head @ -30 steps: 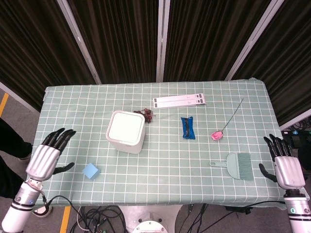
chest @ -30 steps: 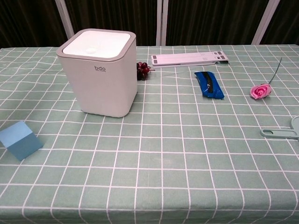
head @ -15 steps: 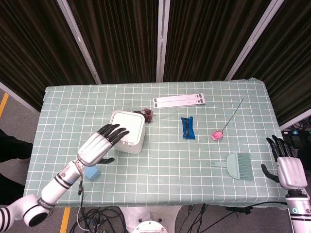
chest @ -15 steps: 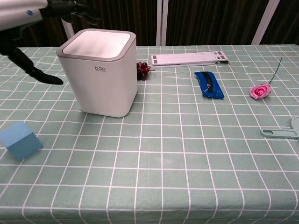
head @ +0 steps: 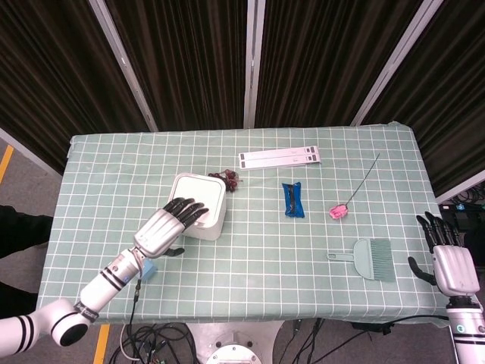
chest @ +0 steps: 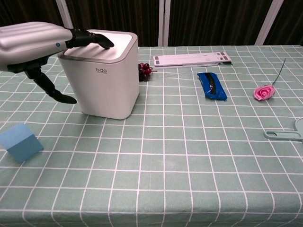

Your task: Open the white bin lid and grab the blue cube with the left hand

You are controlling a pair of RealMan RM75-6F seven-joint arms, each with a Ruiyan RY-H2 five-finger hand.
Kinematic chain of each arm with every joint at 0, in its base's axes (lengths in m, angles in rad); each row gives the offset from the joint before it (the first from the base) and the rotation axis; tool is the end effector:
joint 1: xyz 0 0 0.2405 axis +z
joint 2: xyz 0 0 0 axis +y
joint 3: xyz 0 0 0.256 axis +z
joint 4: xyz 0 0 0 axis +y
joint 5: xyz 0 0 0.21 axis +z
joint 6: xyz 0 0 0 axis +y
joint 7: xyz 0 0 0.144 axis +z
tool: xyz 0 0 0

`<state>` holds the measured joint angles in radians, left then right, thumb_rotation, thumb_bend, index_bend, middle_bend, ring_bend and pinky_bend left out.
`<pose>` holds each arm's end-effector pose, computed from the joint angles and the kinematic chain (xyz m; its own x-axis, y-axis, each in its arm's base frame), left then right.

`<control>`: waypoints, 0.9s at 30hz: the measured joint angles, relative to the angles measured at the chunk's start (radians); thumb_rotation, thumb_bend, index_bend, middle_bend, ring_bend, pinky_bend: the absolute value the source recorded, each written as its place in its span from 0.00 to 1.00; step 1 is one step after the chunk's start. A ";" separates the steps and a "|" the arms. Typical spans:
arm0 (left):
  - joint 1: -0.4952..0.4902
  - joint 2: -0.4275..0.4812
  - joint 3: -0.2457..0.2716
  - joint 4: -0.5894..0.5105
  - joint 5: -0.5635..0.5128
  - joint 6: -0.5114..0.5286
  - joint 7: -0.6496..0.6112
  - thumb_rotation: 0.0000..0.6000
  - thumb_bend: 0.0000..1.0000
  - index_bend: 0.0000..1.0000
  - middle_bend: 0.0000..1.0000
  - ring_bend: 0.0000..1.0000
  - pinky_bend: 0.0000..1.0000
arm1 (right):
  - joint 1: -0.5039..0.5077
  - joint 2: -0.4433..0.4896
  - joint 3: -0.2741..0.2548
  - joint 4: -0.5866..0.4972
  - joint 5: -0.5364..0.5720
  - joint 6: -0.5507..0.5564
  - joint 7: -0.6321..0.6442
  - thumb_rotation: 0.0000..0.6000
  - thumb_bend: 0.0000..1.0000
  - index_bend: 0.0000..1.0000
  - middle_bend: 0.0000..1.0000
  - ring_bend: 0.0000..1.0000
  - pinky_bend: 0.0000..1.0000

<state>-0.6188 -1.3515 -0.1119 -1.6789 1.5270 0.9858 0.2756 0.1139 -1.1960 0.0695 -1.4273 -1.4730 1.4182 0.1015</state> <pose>-0.1435 0.2880 0.0239 0.5431 0.1624 0.8238 0.7067 -0.6184 -0.3439 -0.3412 -0.1972 0.1493 0.3950 -0.0268 0.9183 -0.9184 0.0108 0.3954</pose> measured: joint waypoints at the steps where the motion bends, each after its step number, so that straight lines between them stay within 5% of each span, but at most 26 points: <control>1: 0.000 -0.003 0.003 0.002 0.000 0.002 0.000 1.00 0.00 0.10 0.14 0.08 0.17 | 0.001 0.000 0.000 -0.001 0.000 0.000 -0.002 1.00 0.25 0.00 0.00 0.00 0.00; 10: 0.022 0.037 -0.026 -0.039 0.025 0.134 0.003 1.00 0.00 0.10 0.14 0.08 0.17 | 0.001 0.001 0.002 -0.007 0.000 0.001 -0.006 1.00 0.25 0.00 0.00 0.00 0.00; 17: 0.130 0.162 -0.035 -0.130 0.027 0.309 0.007 1.00 0.00 0.11 0.14 0.08 0.17 | 0.003 -0.002 0.001 -0.005 -0.006 0.002 -0.003 1.00 0.25 0.00 0.00 0.00 0.00; 27: 0.255 0.205 0.154 -0.114 0.034 0.289 -0.109 1.00 0.00 0.12 0.14 0.08 0.16 | 0.005 0.004 0.004 -0.023 -0.011 0.010 -0.016 1.00 0.25 0.00 0.00 0.00 0.00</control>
<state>-0.3634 -1.1465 0.0420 -1.7932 1.5613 1.2753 0.1662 0.1188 -1.1916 0.0731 -1.4499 -1.4844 1.4277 0.0853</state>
